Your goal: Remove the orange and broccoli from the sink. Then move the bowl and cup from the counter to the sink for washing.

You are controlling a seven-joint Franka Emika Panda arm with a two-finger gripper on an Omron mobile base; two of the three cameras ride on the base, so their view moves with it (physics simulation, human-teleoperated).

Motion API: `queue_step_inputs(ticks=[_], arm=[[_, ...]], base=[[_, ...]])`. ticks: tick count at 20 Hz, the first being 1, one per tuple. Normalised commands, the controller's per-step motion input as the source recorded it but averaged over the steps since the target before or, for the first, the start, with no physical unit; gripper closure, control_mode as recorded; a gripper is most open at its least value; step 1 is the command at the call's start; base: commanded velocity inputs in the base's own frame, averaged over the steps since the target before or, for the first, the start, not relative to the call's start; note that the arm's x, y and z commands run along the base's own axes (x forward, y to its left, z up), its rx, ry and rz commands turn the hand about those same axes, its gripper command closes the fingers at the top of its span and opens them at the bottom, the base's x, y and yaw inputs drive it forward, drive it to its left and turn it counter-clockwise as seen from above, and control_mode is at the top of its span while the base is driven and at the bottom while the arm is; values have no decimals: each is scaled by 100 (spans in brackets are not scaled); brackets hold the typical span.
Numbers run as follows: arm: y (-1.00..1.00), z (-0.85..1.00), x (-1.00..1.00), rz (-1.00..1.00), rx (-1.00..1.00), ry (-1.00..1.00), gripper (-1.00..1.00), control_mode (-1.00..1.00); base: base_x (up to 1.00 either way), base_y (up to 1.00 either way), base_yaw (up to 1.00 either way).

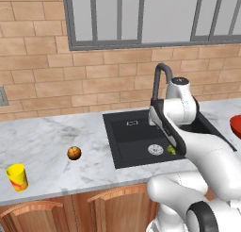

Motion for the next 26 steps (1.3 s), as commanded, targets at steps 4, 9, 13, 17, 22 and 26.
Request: queue_step_inputs(ticks=[4, 9, 13, 17, 22, 26], arm=[[-38, -4, 0, 3, -4, 6, -100, -100], [-29, -10, 0, 0, -5, 1, -100, -100], [-18, -18, 0, 0, -3, 0, -100, -100], [-13, -23, 0, -2, 0, 0, -100, -100], [-15, -23, 0, -1, 0, 0, -100, -100], [-14, -23, 0, 0, 0, 0, -100, -100]], base=[[0, 0, 0], [0, 0, 0], [0, 0, 0], [0, 0, 0], [0, 0, 0], [0, 0, 0]])
